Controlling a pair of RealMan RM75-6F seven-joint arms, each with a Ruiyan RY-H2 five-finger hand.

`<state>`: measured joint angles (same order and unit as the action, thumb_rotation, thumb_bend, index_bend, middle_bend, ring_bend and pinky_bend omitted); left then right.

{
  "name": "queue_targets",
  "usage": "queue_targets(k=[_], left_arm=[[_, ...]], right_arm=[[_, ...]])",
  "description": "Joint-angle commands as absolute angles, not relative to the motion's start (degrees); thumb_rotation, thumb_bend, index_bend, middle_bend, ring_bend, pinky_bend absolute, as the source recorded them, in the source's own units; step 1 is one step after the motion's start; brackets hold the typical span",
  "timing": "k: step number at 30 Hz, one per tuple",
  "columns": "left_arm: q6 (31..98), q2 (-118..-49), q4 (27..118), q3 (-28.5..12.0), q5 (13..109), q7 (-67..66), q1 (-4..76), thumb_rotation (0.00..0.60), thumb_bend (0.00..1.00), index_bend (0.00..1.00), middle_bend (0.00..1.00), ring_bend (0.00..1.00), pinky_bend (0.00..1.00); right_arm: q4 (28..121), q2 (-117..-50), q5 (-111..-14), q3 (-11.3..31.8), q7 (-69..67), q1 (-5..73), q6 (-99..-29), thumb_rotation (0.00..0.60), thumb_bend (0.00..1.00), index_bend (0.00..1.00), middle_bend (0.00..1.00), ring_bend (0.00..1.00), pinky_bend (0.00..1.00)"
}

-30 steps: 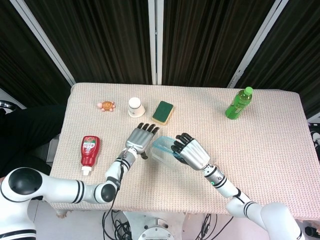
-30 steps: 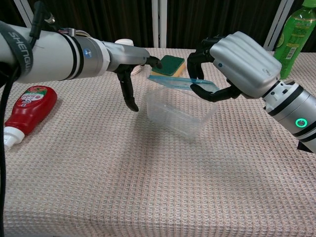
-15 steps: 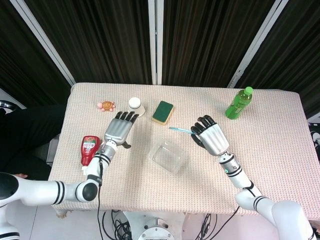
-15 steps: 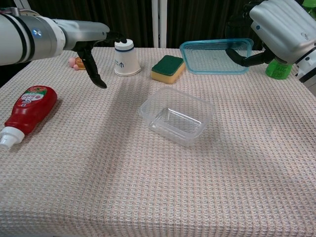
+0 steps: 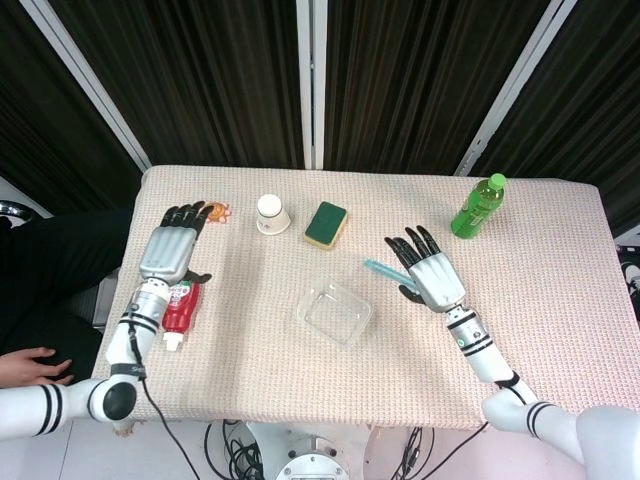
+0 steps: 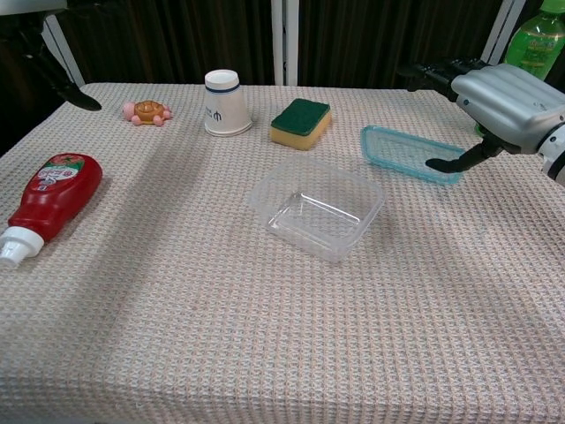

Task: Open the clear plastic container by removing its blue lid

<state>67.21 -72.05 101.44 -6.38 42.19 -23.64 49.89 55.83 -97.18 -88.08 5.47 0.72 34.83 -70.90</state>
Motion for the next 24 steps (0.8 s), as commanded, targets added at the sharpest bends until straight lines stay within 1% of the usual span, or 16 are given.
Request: queue_targets(k=[1,5,7,9,11,13,15,19,24], left_arm=[[68.22,-70.05,101.71,-4.79,46.05,-20.79,46.65,0.6,0.0,0.0,0.0,0.0,0.0],[69.7,-68.42,101.06,-3.07,50.64,-18.39,43.09,0.6,0.0,0.0,0.0,0.0,0.0],[71.36,-67.75,100.53,-2.33,52.96,-17.42,41.03,0.6,0.0,0.0,0.0,0.0,0.0],[73.3,-67.15,100.15,-1.75,55.21,-16.55,39.12,0.6,0.0,0.0,0.0,0.0,0.0],[76.28,-66.62,99.55,-1.22,58.13,-15.4,36.7,0.6,0.0,0.02,0.01,0.0,0.0],[78.76,-65.77,98.7,-0.36,61.23,-13.92,34.25,0.6,0.0,0.04,0.01,0.0,0.0],[79.94,-64.57,97.99,0.82,64.2,-12.5,32.38,0.6,0.0,0.05,0.02,0.0,0.0],[83.44,-62.12,97.54,2.73,68.16,-8.71,27.22,0.6,0.0,0.06,0.02,0.0,0.0],[88.73,-61.44,99.34,4.96,72.07,-6.32,20.78,0.6,0.0,0.06,0.02,0.0,0.0]], right_arm=[[80.66,-80.25,-81.3,3.14,2.91,30.71,-62.6,0.6,0.07,0.0,0.05,0.0,0.0],[89.62,-70.57,-80.16,1.33,-0.56,29.15,-60.02,0.6,0.07,0.0,0.03,0.0,0.0],[91.71,-67.22,-80.67,1.01,-3.48,27.74,-61.43,0.6,0.07,0.0,0.03,0.0,0.0],[92.01,-66.02,-81.16,1.76,-5.39,25.68,-65.73,0.6,0.07,0.0,0.06,0.0,0.0],[91.47,-65.82,-81.69,3.02,-6.93,22.84,-72.11,0.6,0.08,0.0,0.12,0.0,0.0],[91.13,-65.15,-82.07,3.6,-8.36,20.39,-76.66,0.6,0.13,0.02,0.17,0.0,0.0],[91.33,-64.06,-82.14,3.66,-9.69,18.57,-79.1,0.6,0.15,0.04,0.19,0.0,0.01],[91.27,-61.86,-82.88,2.81,-11.91,14.54,-83.46,0.6,0.16,0.05,0.2,0.0,0.03],[91.14,-60.1,-84.36,0.55,-14.3,9.13,-88.43,0.6,0.16,0.05,0.19,0.0,0.03]])
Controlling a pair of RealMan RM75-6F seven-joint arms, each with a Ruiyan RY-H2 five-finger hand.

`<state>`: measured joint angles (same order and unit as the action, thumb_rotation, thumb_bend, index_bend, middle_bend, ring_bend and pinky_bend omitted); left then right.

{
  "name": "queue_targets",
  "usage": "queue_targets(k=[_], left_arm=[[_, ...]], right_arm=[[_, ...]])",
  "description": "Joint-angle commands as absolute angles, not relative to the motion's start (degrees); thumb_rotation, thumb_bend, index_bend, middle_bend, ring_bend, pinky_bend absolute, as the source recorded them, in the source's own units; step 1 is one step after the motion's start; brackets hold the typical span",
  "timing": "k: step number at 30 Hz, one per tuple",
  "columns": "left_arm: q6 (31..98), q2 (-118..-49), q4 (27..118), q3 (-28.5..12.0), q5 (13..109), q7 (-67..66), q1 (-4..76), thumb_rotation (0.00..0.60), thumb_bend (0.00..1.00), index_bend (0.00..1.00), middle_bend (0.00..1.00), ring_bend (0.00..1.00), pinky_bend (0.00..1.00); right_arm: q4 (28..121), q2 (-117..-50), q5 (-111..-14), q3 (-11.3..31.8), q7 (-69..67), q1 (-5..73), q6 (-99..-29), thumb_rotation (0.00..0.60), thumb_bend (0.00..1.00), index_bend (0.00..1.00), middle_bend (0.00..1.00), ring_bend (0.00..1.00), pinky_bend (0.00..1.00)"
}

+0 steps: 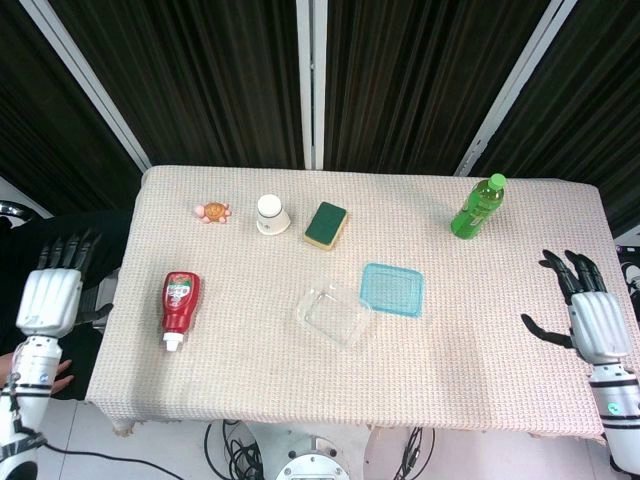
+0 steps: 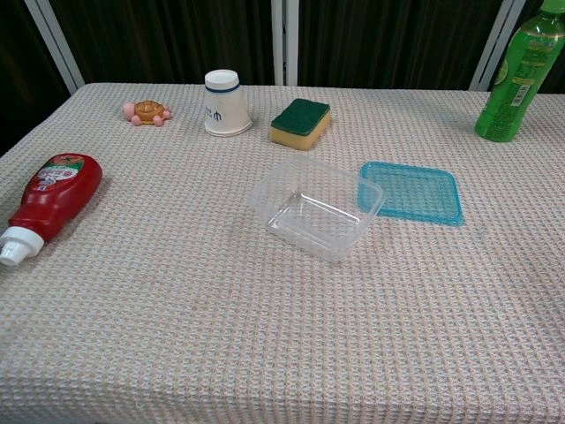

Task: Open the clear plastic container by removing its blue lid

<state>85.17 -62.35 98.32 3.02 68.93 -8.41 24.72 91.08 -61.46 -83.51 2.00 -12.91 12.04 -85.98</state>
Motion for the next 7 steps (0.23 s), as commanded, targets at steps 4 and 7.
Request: queue_targets(k=[4,7], left_arm=[[93.42,-62.77,99.52,6.83,76.1,-6.45,15.61,0.6,0.0,0.06,0.02,0.0,0.0],[95.34,-63.93,98.53,7.61,77.85,-6.98,12.75,0.6,0.0,0.06,0.02,0.0,0.0]], right_arm=[[91.42,-59.35,-84.22,-1.35,-16.16,5.01,-90.55,0.6,0.16,0.05,0.18,0.0,0.03],[90.91,-58.83,-84.33,-2.24,-17.79,3.53,-90.23,0.6,0.17,0.05,0.18,0.0,0.03]])
